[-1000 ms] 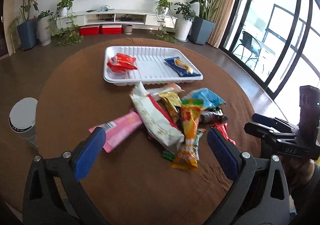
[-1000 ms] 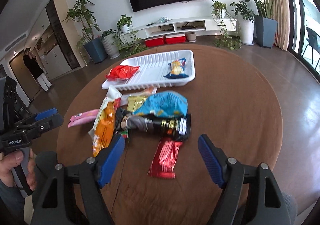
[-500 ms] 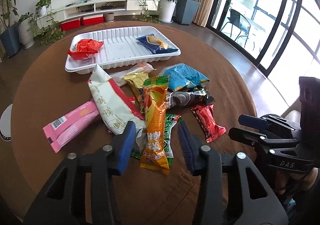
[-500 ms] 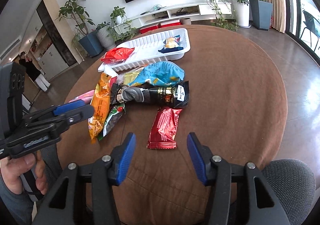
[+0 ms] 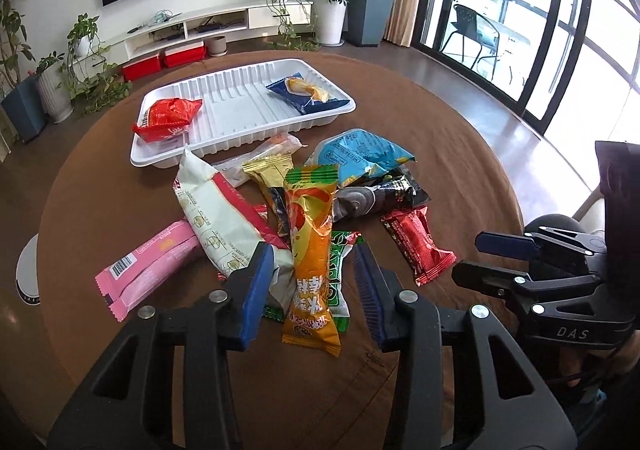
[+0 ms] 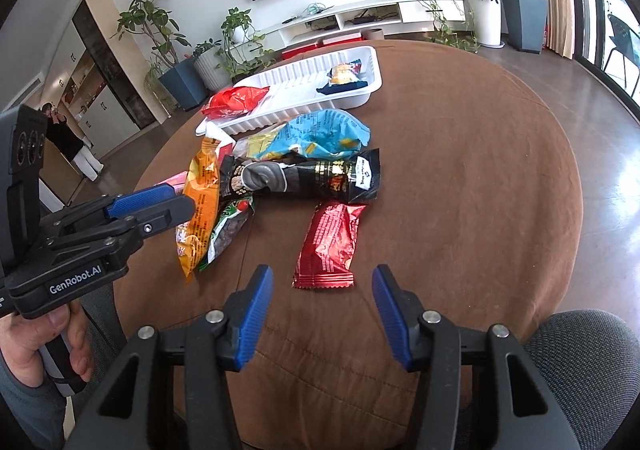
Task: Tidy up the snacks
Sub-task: 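Grasp the orange candy stick with the left tool while the right tool grasps the red bar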
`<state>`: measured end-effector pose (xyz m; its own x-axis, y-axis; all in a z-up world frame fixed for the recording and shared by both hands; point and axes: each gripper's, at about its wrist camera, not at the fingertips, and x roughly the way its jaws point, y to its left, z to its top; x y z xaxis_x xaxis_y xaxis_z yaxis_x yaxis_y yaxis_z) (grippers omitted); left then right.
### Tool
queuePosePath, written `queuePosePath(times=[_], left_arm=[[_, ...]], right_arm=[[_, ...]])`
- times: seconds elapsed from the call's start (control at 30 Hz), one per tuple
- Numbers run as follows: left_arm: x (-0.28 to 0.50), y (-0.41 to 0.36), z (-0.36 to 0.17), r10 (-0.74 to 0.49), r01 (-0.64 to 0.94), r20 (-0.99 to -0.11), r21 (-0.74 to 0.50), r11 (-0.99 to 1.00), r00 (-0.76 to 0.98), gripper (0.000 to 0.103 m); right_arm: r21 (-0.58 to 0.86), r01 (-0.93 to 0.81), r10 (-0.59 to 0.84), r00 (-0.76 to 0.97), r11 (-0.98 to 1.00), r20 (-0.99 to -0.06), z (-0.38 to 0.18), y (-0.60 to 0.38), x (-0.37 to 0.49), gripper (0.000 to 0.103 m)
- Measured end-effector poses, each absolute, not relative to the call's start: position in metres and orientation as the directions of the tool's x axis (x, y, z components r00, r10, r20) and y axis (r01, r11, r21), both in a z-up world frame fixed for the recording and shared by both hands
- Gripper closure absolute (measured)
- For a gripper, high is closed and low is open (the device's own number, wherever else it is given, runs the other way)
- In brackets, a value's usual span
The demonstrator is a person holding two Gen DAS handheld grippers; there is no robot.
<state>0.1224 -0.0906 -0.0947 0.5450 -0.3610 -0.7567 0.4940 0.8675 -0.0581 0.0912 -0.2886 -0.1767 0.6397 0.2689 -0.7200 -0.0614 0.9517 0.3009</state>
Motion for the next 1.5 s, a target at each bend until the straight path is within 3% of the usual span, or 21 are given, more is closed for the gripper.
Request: queuePosePath(times=[0.3, 0.43, 0.67, 1.17, 1.2, 1.47, 1.5], left_arm=[[0.119, -0.099, -0.099, -0.375, 0.533, -0.766, -0.05, 0.845, 0.522, 0.064], [0.122, -0.098, -0.098, -0.383, 0.537, -0.764, -0.058, 0.842, 0.519, 0.076], [0.113, -0.102, -0.098, -0.343, 0.547, -0.77, 0.009, 0.837, 0.538, 0.076], [0.134, -0.099, -0.125, -0.356, 0.527, -0.82, -0.08, 0.846, 0.448, 0.076], [0.135, -0.097, -0.124, -0.37, 0.525, -0.816, -0.097, 0.845, 0.445, 0.082], [0.133, -0.09, -0.123, -0.419, 0.529, -0.799, -0.152, 0.835, 0.432, 0.085], [0.132, -0.09, -0.124, -0.421, 0.529, -0.799, -0.156, 0.834, 0.429, 0.09]], right_arm=[[0.3, -0.061, 0.269, 0.634, 0.952, -0.725, -0.178, -0.288, 0.091, 0.047], [0.299, -0.062, 0.27, 0.632, 0.952, -0.727, -0.178, -0.288, 0.091, 0.047], [0.299, -0.062, 0.27, 0.63, 0.952, -0.729, -0.179, -0.288, 0.091, 0.047], [0.291, -0.066, 0.268, 0.617, 0.954, -0.74, -0.181, -0.285, 0.092, 0.047], [0.292, -0.064, 0.268, 0.617, 0.954, -0.74, -0.181, -0.285, 0.093, 0.047], [0.29, -0.065, 0.269, 0.607, 0.955, -0.748, -0.184, -0.282, 0.094, 0.047], [0.289, -0.064, 0.268, 0.607, 0.955, -0.748, -0.184, -0.282, 0.093, 0.047]])
